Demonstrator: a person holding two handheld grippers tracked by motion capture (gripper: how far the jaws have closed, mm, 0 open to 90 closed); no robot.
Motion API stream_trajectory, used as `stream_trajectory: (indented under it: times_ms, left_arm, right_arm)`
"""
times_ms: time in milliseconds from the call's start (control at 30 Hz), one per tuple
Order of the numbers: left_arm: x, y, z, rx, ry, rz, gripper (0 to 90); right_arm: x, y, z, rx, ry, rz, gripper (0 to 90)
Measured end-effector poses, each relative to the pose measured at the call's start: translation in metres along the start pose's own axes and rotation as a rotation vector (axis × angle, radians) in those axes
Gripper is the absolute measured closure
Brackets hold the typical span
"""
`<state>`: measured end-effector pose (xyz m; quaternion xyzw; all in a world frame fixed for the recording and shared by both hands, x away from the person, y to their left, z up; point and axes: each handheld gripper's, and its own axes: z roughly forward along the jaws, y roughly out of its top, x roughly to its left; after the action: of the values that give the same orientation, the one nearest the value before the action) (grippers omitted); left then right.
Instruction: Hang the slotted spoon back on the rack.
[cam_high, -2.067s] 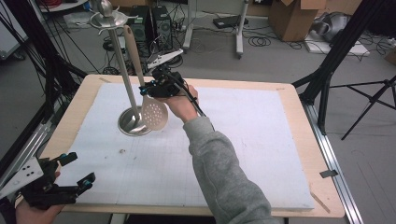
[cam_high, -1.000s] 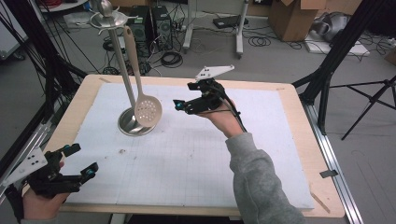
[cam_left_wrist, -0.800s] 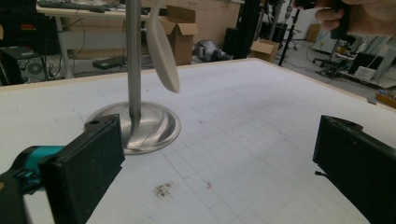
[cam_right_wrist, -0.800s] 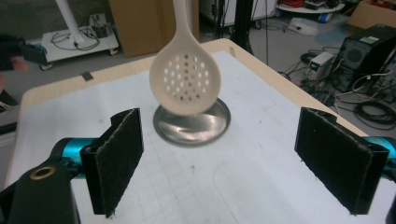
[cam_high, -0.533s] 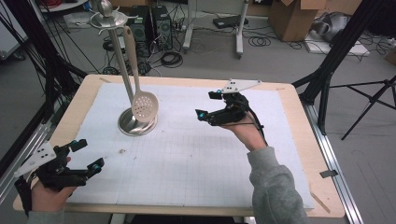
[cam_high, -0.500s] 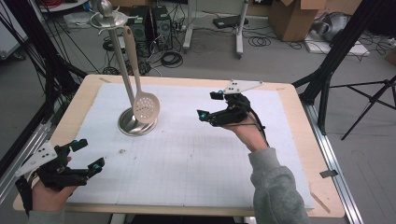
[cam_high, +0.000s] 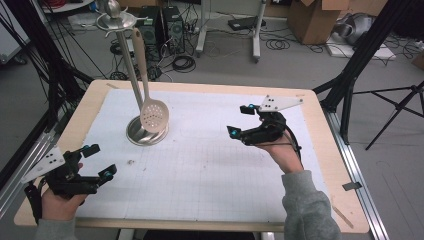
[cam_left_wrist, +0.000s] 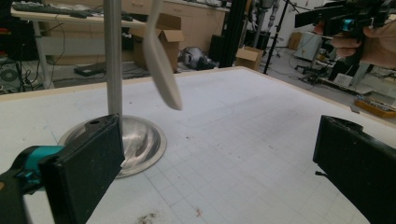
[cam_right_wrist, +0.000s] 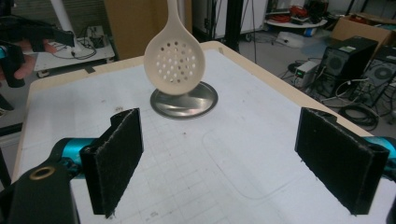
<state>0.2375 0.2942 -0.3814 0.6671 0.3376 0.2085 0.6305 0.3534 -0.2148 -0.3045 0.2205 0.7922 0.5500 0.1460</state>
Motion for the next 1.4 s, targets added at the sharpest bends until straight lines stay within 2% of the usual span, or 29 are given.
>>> stream_trajectory:
  times_ms: [967, 1400]
  left_arm:
    - [0.005, -0.004, 0.015, 0.032, 0.012, 0.002, 2.4]
    - [0.006, -0.005, 0.018, 0.038, 0.012, 0.004, 2.4]
  right_arm:
    - [-0.012, -0.061, -0.052, -0.043, -0.067, 0.088, 14.3]
    - [-0.011, -0.084, -0.068, -0.048, -0.095, 0.079, 14.3]
